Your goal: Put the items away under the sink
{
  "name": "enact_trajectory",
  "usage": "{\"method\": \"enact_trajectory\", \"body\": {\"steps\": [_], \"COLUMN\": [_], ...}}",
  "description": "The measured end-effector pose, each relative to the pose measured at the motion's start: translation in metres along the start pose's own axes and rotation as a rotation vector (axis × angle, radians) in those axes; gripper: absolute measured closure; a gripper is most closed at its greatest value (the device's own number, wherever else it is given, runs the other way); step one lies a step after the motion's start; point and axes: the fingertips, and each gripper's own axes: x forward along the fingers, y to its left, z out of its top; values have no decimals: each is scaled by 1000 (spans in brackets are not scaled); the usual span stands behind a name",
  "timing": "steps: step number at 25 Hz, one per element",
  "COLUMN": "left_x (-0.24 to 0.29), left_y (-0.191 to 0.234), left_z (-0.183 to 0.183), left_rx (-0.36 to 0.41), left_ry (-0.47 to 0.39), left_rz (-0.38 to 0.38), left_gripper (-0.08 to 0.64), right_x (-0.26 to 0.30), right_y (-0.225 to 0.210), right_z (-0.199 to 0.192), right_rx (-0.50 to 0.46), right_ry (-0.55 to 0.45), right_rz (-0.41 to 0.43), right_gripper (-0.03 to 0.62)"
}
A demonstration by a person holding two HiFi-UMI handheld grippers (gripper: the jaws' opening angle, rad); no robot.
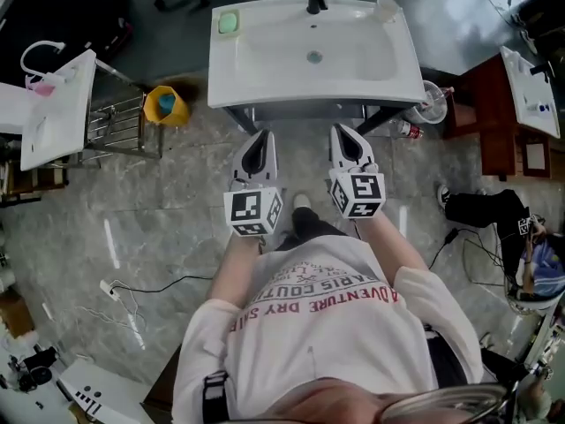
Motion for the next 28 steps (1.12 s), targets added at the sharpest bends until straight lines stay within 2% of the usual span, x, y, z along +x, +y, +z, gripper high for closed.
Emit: {"method": "enact_trajectory", "body": {"steps": [5, 13, 17, 28], "left_x": [-15, -22, -21, 0], "left_y": [-20, -19, -16, -36], "left_z": [49, 97, 106, 105], "left_rx": [54, 117, 111, 130], "left_ry": [-62, -145, -162, -167], "left_rz": [-22, -7, 1, -57], "left_gripper": [532, 532, 532, 532], "right_x": [-21, -28, -28, -26], "right_y": [8, 9, 13, 5], "right_z": [58, 98, 110, 113], "right_rx": [-4, -47, -76, -80], "right_ry": [-90, -145, -163, -164], "right_rz": [4, 1, 19, 28], "right_gripper": [568, 568, 568, 568]}}
